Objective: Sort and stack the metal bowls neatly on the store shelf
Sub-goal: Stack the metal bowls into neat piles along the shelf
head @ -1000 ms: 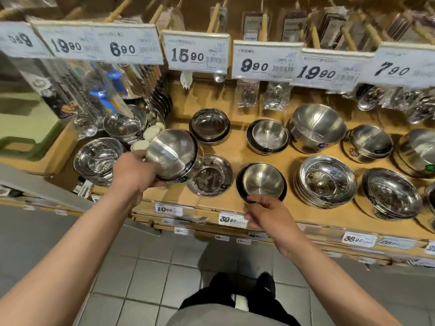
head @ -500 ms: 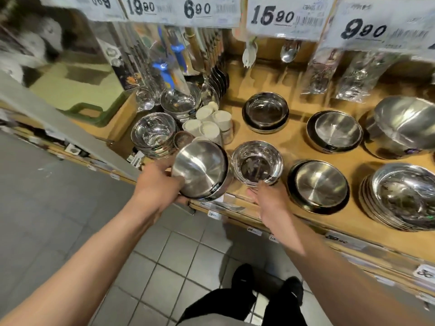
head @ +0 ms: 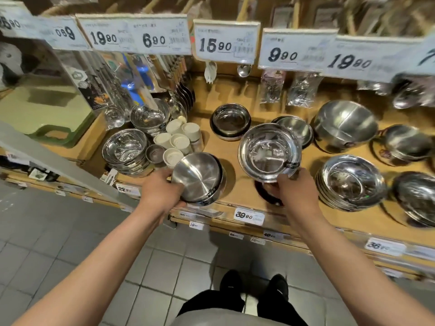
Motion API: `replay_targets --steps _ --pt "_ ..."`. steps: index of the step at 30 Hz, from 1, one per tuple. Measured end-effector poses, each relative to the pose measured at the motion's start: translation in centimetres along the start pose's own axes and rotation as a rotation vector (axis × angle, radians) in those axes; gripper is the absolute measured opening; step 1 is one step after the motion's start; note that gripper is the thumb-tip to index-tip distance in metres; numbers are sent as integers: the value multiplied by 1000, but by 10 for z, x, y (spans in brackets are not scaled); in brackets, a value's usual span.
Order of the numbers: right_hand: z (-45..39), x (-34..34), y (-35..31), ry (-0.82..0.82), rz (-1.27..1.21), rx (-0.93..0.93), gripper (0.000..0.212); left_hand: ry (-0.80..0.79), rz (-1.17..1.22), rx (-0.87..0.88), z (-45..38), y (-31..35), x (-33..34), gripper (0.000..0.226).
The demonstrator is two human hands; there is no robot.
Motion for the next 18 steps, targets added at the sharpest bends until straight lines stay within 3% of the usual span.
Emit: replay_targets --steps 7,14,18 --pt "10 -85 25 77 -255 30 28 -141 -165 70 -24 10 71 21" --pt "18 -117 49 136 -323 72 30 -115 -316 59 -49 10 88 16" --pt "19 -126 56 132 -350 91 23 -109 -277 0 -59 4 90 12"
Point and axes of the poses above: each hand's wrist, its own z-axis away from the middle knuckle, its own x-axis out of the palm, y = z × x, the point moved 6 cm from there along -z, towards the middle knuckle, and after that the axes turned 12 degrees about x, right-handed, at the moved point
